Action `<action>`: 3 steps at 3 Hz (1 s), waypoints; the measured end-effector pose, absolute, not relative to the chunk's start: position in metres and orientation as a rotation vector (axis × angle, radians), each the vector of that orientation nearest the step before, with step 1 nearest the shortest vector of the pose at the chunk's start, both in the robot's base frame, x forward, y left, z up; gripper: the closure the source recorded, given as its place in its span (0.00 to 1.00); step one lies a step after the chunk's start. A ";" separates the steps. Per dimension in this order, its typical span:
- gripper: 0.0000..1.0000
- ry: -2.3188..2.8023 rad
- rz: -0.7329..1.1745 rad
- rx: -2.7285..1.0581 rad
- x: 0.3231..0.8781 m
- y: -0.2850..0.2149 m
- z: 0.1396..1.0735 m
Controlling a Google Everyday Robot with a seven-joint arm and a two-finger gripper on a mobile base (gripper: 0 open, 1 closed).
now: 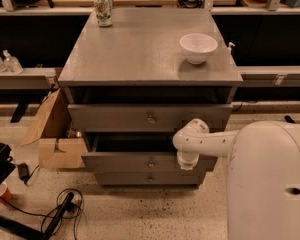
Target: Open middle drawer
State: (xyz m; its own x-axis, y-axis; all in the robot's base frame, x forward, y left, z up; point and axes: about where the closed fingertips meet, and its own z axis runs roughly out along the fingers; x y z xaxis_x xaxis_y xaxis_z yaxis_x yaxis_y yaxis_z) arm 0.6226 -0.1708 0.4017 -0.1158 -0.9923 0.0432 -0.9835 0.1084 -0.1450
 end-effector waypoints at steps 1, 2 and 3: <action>0.58 2.290 -0.211 -2.045 0.623 -0.171 0.402; 0.34 2.290 -0.211 -2.045 0.623 -0.171 0.402; 0.12 2.290 -0.211 -2.045 0.623 -0.171 0.402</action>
Offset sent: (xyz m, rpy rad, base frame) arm 0.0000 0.0000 0.0000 0.0000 0.0000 0.0000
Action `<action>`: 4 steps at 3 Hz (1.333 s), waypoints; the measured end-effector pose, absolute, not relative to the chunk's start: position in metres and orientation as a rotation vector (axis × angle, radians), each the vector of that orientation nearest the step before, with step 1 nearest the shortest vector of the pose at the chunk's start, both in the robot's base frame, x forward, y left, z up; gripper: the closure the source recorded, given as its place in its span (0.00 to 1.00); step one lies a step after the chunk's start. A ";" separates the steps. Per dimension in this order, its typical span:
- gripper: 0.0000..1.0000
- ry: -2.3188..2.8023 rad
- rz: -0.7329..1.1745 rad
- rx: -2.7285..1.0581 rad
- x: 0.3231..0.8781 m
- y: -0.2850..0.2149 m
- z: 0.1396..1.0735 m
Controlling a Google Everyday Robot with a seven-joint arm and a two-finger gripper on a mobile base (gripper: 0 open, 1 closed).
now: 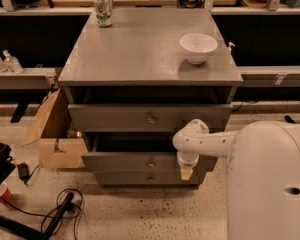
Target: Open middle drawer
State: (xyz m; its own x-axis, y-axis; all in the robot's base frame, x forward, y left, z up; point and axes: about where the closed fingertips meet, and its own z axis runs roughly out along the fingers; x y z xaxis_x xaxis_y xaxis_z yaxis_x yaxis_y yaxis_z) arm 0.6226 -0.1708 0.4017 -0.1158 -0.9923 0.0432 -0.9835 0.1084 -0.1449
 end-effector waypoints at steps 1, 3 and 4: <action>0.00 2.290 -0.211 -2.045 0.623 -0.171 0.402; 0.00 2.290 -0.163 -2.082 0.627 -0.173 0.412; 0.25 2.278 -0.125 -2.101 0.625 -0.173 0.404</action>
Offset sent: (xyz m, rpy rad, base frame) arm 0.0000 0.0000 0.0000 0.0000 0.0000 0.0000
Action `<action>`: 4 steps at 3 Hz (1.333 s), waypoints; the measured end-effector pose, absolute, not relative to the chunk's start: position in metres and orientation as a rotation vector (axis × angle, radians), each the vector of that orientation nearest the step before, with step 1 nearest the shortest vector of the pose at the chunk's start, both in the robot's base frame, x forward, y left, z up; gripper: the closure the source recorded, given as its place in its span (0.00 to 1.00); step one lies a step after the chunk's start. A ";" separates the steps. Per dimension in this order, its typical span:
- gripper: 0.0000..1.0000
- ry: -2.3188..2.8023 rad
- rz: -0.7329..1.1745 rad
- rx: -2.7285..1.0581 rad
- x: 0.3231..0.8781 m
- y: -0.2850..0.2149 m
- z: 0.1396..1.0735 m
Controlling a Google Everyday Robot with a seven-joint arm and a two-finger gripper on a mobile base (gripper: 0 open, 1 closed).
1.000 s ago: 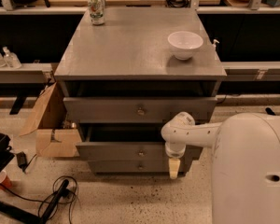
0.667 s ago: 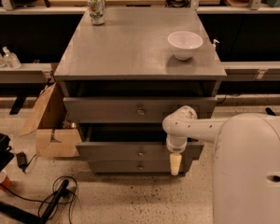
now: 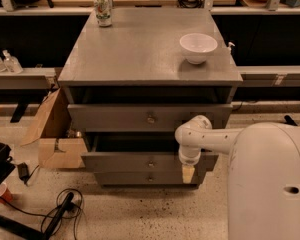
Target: Open middle drawer
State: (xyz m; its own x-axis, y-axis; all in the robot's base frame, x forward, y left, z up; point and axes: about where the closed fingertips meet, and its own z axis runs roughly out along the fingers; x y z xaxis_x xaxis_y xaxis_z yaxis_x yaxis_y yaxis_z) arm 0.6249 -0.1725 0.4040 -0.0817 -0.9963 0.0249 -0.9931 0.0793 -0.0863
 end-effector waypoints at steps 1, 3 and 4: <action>0.48 2.287 -0.131 -2.130 0.623 -0.171 0.408; 0.94 2.329 -0.184 -2.160 0.613 -0.173 0.432; 1.00 2.358 -0.193 -2.155 0.601 -0.175 0.443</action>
Offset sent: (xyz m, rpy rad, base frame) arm -0.0400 -0.0068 0.0967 -0.1975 0.0457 -0.0380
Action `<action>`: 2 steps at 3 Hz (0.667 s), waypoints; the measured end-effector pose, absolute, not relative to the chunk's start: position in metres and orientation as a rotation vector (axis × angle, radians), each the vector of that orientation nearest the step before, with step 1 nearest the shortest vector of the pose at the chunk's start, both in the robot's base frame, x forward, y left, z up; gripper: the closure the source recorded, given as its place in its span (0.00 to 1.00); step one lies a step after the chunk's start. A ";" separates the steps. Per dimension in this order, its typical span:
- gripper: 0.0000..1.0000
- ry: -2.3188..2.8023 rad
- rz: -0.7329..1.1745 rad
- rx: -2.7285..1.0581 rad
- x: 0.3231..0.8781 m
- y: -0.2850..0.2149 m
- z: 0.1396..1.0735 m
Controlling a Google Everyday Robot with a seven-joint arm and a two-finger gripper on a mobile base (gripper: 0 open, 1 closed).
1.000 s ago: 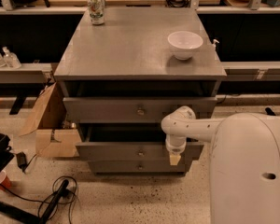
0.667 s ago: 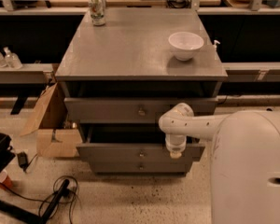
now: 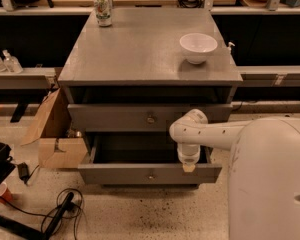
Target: Open middle drawer
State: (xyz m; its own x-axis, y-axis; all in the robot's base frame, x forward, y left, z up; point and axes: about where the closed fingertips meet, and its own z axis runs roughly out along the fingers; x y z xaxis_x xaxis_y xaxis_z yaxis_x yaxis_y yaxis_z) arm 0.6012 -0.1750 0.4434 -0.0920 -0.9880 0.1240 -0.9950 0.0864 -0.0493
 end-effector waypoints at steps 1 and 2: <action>1.00 -2.274 0.184 2.072 0.599 -0.175 0.444; 1.00 -2.292 0.176 2.043 0.584 -0.178 0.451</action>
Offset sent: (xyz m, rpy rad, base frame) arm -0.1030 -0.0188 0.0523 0.0007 0.0415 -0.1605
